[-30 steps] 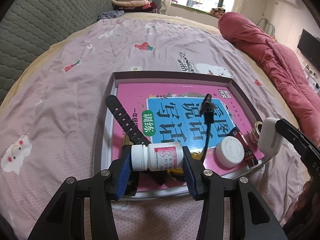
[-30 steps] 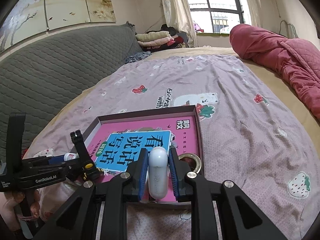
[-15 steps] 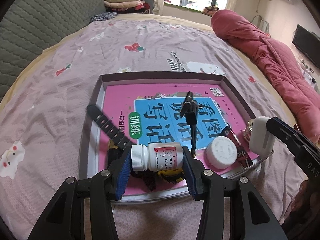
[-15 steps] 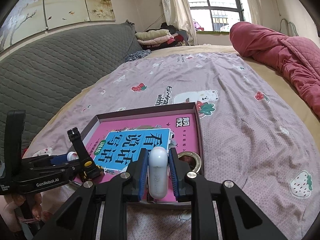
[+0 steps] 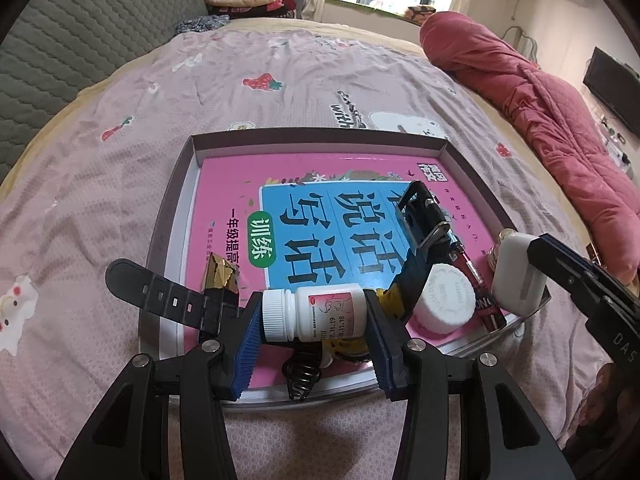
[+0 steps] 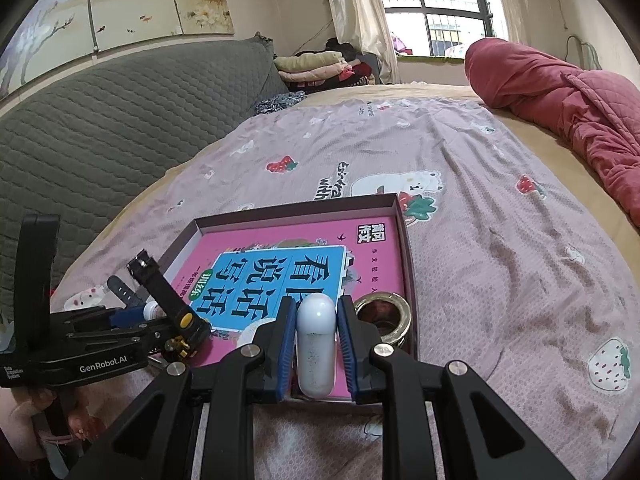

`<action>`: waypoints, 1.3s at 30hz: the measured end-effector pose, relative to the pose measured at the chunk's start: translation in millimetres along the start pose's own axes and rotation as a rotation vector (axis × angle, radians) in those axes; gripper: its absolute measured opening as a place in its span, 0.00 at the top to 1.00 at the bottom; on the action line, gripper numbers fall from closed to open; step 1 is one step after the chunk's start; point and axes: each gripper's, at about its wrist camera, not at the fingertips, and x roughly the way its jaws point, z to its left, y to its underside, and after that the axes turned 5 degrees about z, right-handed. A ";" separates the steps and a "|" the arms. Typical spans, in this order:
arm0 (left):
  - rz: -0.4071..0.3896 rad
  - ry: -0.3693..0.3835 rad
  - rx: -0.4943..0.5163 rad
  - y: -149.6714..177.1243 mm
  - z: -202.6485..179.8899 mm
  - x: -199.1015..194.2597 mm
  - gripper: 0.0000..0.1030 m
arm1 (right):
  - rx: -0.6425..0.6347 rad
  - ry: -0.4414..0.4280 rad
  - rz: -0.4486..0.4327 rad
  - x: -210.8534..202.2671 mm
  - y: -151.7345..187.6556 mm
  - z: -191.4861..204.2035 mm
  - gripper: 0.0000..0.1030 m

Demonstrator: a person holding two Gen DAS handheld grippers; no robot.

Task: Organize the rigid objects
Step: 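Lower the pill bottle into the box and open the left tool while the right tool releases the earbud case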

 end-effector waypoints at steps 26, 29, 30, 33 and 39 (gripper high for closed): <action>0.009 -0.017 -0.012 0.6 3.9 2.7 0.52 | 0.155 -0.074 0.022 12.7 7.7 -29.9 0.79; 0.009 -0.021 -0.011 0.9 4.1 2.3 0.52 | 0.135 -0.061 0.024 13.0 6.9 -28.4 0.79; 0.009 -0.022 -0.012 1.3 4.0 2.0 0.52 | 0.129 -0.056 0.023 12.5 6.9 -26.9 0.79; 0.009 -0.024 -0.011 1.6 4.1 1.4 0.52 | 0.098 -0.032 0.020 11.0 6.7 -22.9 0.79; 0.010 -0.027 -0.011 2.4 3.8 0.1 0.52 | 0.035 0.018 0.012 9.3 7.1 -12.8 0.79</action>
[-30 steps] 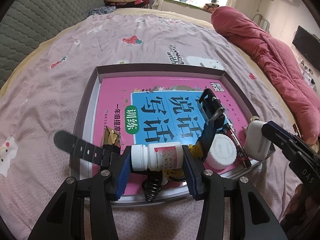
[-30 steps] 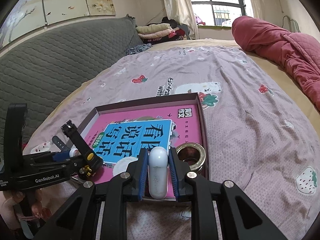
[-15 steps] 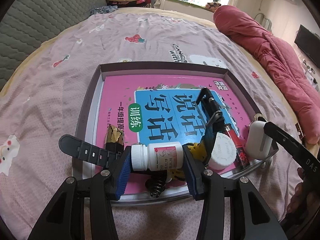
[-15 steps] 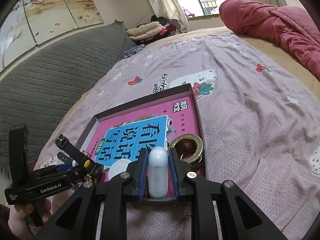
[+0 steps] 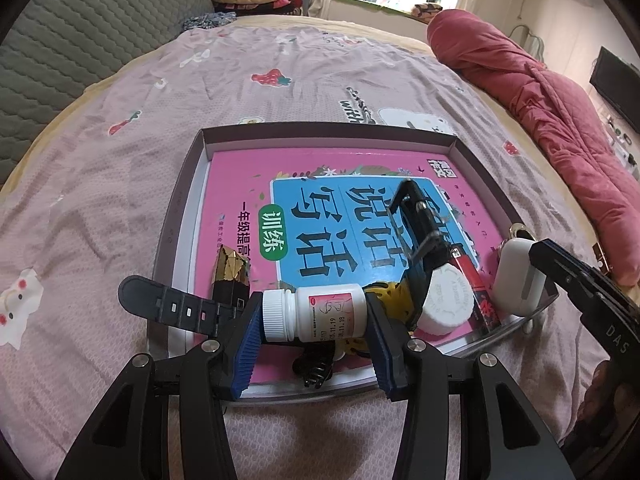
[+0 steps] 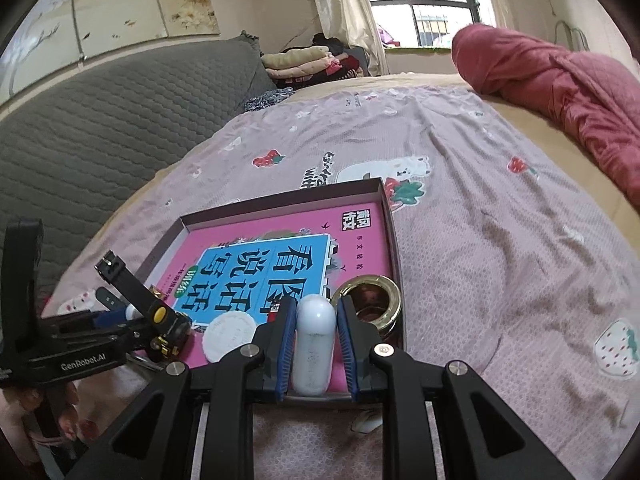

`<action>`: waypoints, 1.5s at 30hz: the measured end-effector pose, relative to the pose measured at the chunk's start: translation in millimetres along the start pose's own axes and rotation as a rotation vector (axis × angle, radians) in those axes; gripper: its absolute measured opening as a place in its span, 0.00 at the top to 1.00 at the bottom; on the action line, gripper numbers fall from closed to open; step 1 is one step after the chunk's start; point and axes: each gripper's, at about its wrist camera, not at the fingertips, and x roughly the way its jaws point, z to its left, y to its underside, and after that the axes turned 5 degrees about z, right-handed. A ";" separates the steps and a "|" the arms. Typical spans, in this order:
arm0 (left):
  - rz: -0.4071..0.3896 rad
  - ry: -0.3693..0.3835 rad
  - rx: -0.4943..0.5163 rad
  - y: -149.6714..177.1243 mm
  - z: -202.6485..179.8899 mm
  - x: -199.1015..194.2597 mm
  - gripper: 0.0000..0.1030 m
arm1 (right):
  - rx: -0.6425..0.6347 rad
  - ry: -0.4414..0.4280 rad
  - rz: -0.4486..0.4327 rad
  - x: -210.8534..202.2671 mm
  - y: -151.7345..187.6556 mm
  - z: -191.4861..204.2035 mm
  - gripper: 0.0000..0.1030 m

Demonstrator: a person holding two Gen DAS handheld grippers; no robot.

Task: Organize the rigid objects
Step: 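Lower the pill bottle into the box and open the left tool while the right tool releases the earbud case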

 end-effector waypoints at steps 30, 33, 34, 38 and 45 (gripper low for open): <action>-0.003 0.005 0.001 3.6 -1.6 -2.9 0.45 | -0.054 0.064 -0.012 -2.8 3.0 7.9 0.63; -0.010 0.002 0.006 3.9 -2.7 -5.1 0.42 | -0.071 0.065 -0.011 -2.5 4.0 12.1 0.62; -0.011 0.002 0.006 4.0 -2.9 -5.7 0.41 | -0.075 0.066 -0.011 -2.4 4.1 12.9 0.62; -0.018 0.007 0.004 4.1 -2.4 -9.3 0.39 | -0.088 0.074 -0.016 -3.9 5.6 16.0 0.62; -0.039 0.008 0.001 6.7 -0.5 -19.4 0.36 | -0.095 0.077 -0.039 -13.4 6.0 20.6 0.55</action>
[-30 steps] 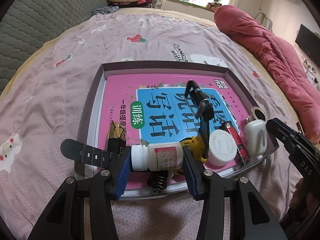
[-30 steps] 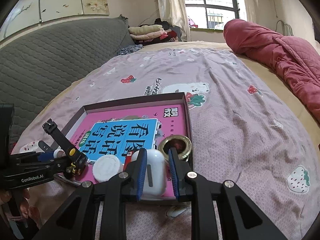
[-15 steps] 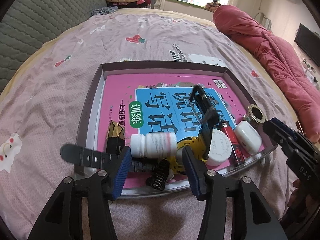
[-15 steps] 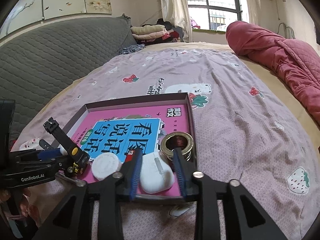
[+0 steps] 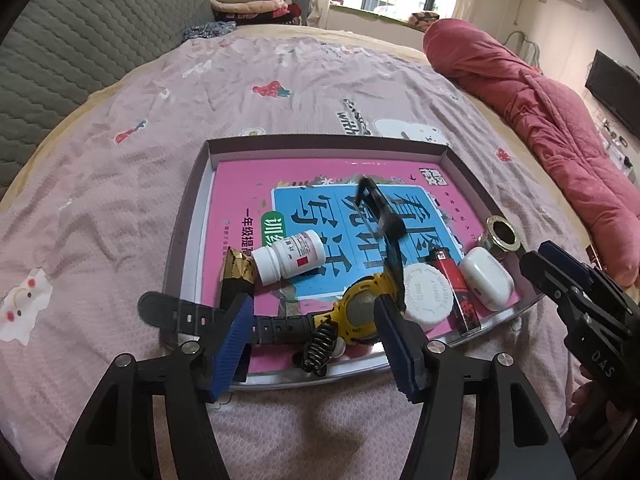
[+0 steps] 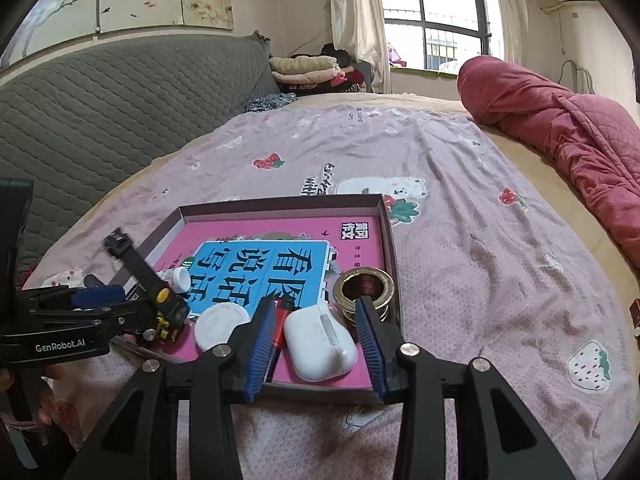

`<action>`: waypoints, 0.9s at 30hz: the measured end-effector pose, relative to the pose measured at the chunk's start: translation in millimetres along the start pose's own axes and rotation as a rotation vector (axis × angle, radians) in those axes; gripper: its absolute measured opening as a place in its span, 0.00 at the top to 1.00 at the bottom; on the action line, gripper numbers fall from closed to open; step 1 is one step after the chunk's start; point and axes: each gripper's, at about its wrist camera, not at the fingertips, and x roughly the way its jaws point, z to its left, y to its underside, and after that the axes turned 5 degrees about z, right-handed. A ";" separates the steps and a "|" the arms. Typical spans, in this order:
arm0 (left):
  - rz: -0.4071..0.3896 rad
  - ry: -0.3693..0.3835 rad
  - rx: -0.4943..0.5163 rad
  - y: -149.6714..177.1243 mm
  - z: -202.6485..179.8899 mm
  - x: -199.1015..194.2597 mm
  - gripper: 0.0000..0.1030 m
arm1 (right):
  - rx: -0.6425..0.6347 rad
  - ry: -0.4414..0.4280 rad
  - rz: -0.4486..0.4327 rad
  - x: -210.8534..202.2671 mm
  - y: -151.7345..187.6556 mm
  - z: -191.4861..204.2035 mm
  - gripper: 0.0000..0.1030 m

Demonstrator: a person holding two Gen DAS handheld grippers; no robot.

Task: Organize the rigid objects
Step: 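Lower the pill bottle into the box and open the left tool while the right tool releases the earbud case, then withdraw both open tools up and away from the box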

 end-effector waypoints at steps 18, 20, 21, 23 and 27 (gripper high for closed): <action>-0.081 -0.054 0.021 8.9 -1.3 -42.7 0.27 | -0.027 0.056 -0.002 -24.0 7.3 23.8 0.43; -0.093 -0.064 0.021 11.9 -1.1 -49.0 0.27 | -0.031 0.063 -0.003 -28.1 8.1 26.5 0.43; -0.096 -0.070 0.022 13.0 -1.0 -51.5 0.27 | -0.033 0.067 -0.004 -30.8 9.0 28.2 0.43; -0.096 -0.075 0.020 14.5 -0.3 -54.6 0.27 | -0.034 0.069 -0.002 -33.3 10.8 30.1 0.43; -0.102 -0.074 0.004 20.1 0.9 -63.7 0.27 | -0.021 0.081 0.011 -39.6 15.4 33.1 0.43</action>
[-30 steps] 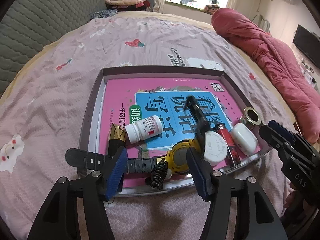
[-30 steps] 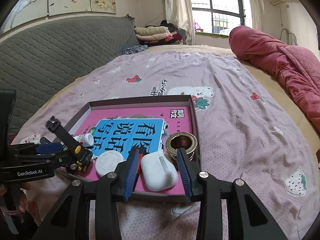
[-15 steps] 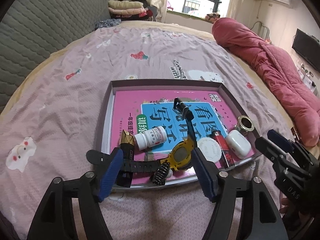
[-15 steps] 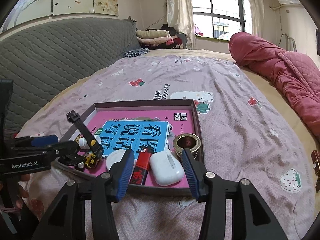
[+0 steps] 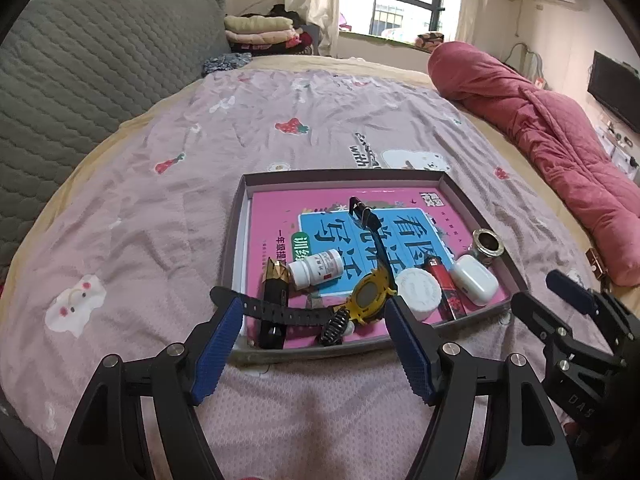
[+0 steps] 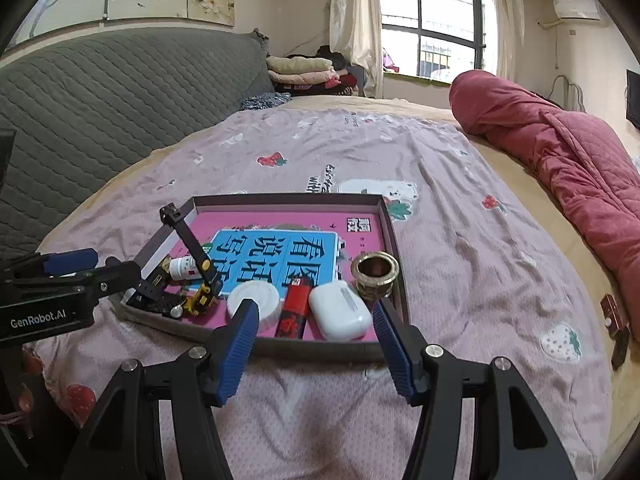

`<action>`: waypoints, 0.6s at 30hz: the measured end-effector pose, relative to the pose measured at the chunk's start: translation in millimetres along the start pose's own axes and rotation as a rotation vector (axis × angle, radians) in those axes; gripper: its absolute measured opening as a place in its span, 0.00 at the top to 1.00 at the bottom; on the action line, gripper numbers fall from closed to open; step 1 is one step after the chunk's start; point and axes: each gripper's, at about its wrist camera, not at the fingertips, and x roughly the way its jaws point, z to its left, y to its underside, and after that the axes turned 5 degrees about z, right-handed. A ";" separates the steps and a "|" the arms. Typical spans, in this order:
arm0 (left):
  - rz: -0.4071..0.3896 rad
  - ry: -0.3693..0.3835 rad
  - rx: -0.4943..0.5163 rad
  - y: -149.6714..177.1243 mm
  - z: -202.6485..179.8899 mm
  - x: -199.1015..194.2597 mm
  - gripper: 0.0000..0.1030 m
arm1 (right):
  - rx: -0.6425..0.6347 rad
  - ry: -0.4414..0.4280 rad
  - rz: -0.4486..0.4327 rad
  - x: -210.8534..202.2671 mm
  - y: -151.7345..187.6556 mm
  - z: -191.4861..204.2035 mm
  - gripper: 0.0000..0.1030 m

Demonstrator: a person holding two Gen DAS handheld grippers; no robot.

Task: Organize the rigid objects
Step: 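Withdraw both open tools up and away from the box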

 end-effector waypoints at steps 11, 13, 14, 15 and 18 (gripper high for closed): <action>0.018 -0.040 -0.017 12.8 6.9 -9.6 0.27 | 0.007 -0.007 0.042 -15.5 18.5 8.3 0.43; 0.016 -0.045 -0.019 15.4 7.3 -11.7 0.27 | 0.006 -0.007 0.046 -17.5 20.4 10.7 0.43; 0.020 -0.038 -0.026 17.4 8.2 -13.1 0.27 | 0.005 -0.006 0.049 -18.6 21.8 12.0 0.43; 0.023 -0.031 -0.032 19.2 9.3 -14.1 0.27 | 0.004 -0.004 0.052 -20.0 23.4 13.0 0.43; 0.026 -0.024 -0.030 25.4 9.6 -17.1 0.27 | 0.000 0.001 0.055 -24.1 27.4 15.4 0.43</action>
